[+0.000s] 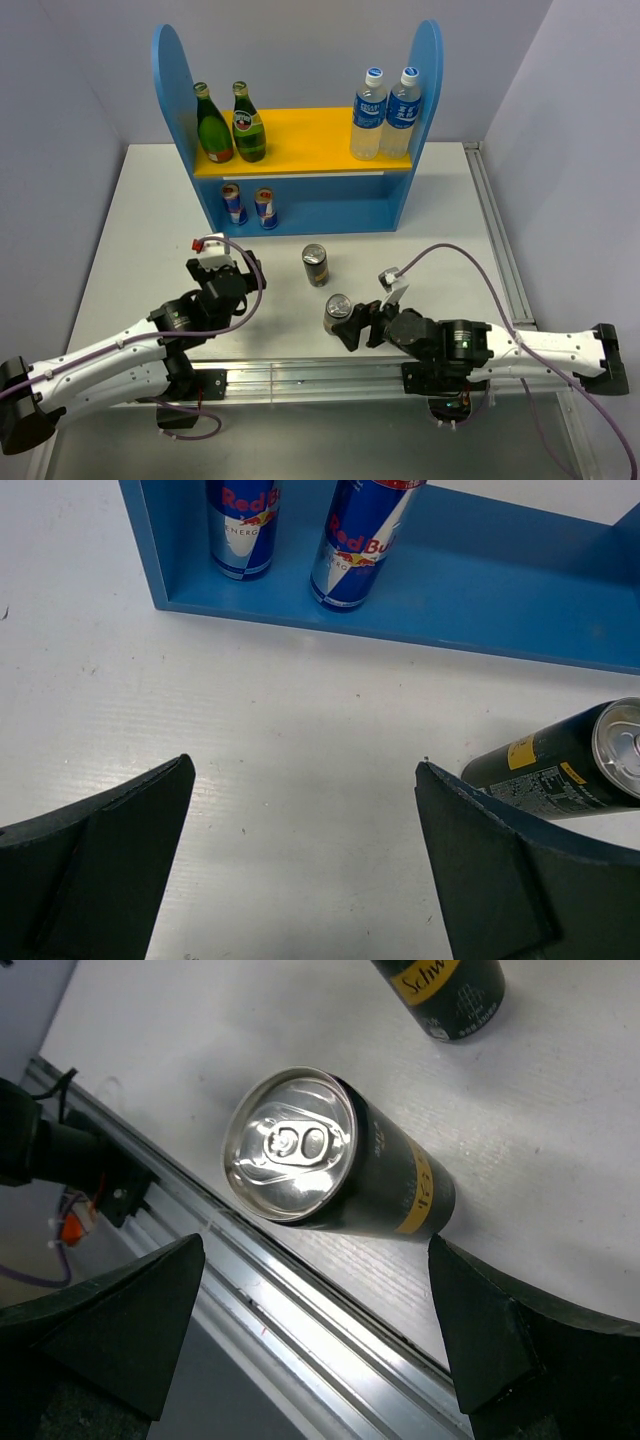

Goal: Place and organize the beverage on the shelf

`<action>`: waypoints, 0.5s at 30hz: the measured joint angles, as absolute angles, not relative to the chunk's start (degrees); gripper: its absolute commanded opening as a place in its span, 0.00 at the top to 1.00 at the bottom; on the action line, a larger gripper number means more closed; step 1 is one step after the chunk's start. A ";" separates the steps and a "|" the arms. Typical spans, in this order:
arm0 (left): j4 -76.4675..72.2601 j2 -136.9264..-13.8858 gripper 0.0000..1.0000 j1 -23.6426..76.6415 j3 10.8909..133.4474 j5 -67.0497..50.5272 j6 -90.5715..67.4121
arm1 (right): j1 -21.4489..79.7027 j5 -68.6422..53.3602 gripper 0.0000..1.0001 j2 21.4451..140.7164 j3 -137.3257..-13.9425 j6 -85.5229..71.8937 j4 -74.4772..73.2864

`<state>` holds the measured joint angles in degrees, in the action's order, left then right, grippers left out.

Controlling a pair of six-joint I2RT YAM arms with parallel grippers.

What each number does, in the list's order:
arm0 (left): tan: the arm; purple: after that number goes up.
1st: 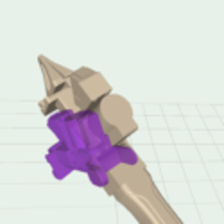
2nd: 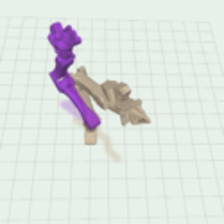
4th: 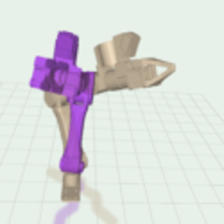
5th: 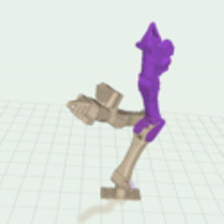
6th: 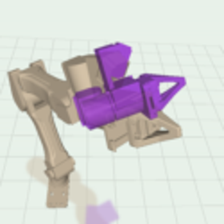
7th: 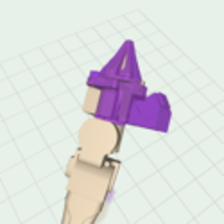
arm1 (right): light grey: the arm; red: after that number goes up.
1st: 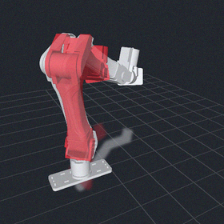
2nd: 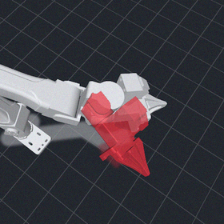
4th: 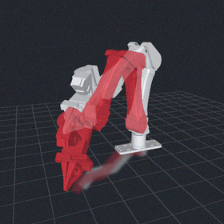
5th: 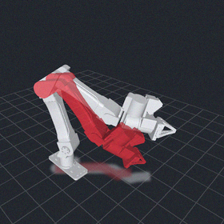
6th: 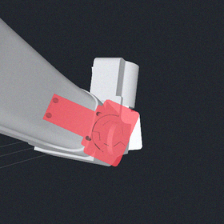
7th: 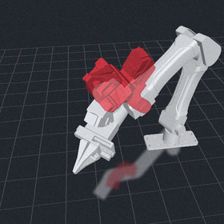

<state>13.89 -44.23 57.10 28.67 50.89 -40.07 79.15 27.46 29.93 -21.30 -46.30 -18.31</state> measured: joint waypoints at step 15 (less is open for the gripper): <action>12.25 -43.79 0.01 57.10 27.31 50.89 -39.68 | 85.17 43.88 0.00 38.26 -14.33 -48.75 -4.32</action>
